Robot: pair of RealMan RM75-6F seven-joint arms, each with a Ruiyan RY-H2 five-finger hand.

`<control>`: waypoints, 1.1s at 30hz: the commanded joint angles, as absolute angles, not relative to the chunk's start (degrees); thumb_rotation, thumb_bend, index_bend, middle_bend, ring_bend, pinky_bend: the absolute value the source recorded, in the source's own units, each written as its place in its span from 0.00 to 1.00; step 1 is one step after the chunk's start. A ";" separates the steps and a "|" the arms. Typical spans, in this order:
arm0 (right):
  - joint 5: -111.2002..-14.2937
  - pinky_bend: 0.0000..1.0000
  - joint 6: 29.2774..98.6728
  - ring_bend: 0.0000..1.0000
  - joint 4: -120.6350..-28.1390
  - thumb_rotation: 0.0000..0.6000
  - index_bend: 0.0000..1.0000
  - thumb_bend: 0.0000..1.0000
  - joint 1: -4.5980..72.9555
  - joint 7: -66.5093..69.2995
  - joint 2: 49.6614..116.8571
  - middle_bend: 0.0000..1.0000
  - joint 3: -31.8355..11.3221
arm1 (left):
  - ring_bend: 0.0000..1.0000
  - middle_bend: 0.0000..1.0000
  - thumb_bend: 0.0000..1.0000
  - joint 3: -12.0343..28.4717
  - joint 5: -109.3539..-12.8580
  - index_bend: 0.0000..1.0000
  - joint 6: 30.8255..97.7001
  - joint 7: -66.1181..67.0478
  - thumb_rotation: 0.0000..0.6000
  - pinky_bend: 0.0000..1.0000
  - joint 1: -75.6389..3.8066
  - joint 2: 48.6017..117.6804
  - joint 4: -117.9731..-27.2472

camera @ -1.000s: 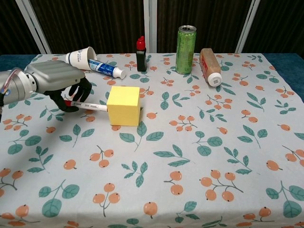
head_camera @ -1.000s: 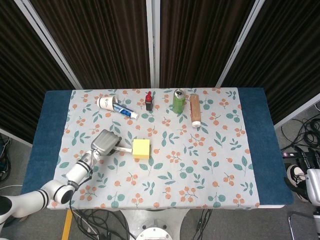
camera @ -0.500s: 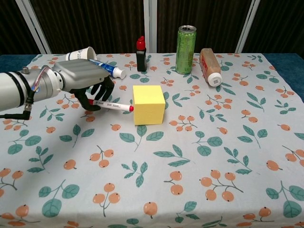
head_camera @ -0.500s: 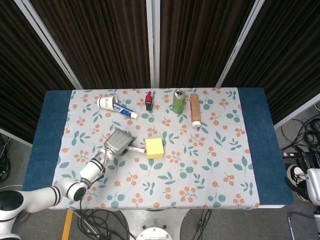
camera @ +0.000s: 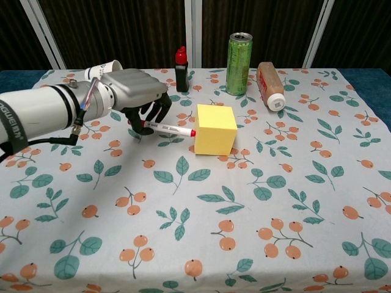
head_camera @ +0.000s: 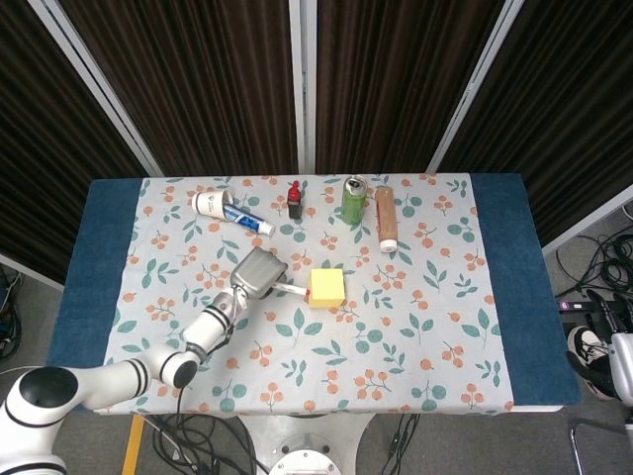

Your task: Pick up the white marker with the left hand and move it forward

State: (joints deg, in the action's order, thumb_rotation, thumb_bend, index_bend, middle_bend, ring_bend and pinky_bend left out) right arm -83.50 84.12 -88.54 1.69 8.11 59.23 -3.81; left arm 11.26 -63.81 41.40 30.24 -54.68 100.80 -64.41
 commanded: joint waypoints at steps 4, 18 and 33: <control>-83.28 0.04 84.27 0.03 -88.31 1.00 0.07 0.13 1.41 8.44 59.10 0.23 -3.78 | 0.53 0.70 0.46 12.19 -62.09 0.70 39.80 30.75 1.00 0.64 -57.27 102.71 -62.03; -83.69 0.04 84.91 0.03 -88.81 1.00 0.07 0.13 1.21 8.47 58.79 0.23 -3.91 | 0.53 0.70 0.46 11.11 -59.89 0.69 43.80 28.14 1.00 0.64 -54.80 100.70 -64.76; -85.48 0.04 85.27 0.03 -90.24 1.00 0.07 0.13 1.84 7.56 59.00 0.23 -3.76 | 0.46 0.56 0.41 5.18 -60.21 0.46 49.69 24.83 1.00 0.56 -45.20 94.09 -72.30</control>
State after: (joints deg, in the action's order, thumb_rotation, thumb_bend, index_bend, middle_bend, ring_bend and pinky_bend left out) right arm -85.45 85.21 -90.18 1.88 7.60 59.03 -3.77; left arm 5.18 -60.38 49.64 24.78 -45.32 94.05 -72.16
